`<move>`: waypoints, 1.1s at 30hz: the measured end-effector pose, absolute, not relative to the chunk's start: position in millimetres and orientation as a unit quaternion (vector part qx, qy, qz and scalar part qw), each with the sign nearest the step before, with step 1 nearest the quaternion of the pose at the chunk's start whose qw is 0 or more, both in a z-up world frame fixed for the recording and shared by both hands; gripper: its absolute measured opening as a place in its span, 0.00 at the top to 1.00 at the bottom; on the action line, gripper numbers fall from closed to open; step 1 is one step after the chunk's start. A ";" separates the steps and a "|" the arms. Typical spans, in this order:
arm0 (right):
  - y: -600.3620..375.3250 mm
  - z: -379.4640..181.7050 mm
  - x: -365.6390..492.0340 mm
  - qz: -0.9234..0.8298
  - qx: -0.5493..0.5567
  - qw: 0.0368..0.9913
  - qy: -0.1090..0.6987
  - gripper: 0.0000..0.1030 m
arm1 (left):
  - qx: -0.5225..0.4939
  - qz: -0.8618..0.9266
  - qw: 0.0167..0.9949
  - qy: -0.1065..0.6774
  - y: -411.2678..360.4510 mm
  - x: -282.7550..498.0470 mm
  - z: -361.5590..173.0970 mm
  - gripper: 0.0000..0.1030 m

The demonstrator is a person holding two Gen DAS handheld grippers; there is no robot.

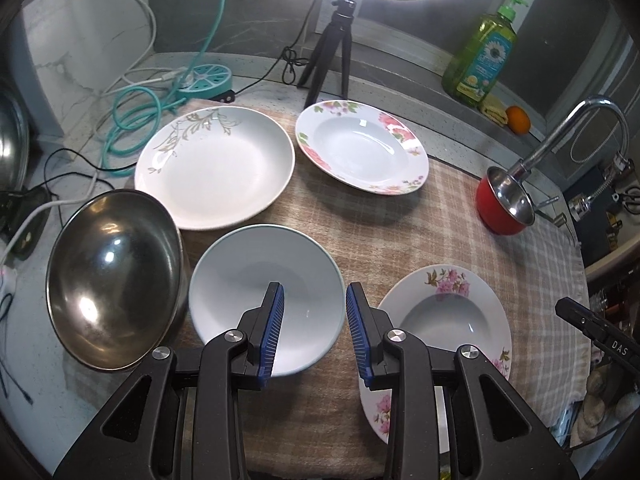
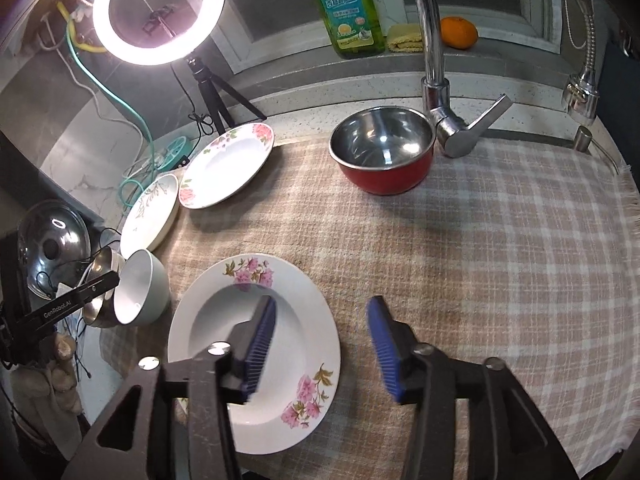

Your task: Organize plates and bowls

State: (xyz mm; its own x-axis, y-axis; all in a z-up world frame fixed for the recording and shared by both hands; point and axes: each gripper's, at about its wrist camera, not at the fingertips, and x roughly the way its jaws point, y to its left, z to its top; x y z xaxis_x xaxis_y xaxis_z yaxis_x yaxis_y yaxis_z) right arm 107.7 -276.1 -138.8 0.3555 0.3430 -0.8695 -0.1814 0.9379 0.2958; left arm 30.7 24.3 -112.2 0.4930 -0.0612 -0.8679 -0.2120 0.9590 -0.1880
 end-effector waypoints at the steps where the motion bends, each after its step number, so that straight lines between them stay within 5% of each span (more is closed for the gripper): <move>1: -277.3 -137.9 108.9 0.159 0.074 0.821 0.543 0.51 | -0.139 0.048 0.854 0.500 26.5 30.3 -111.5 0.71; 33: -256.8 -98.6 162.5 0.219 0.083 0.826 0.513 0.52 | -0.138 0.033 0.855 0.498 59.8 76.8 -74.6 0.71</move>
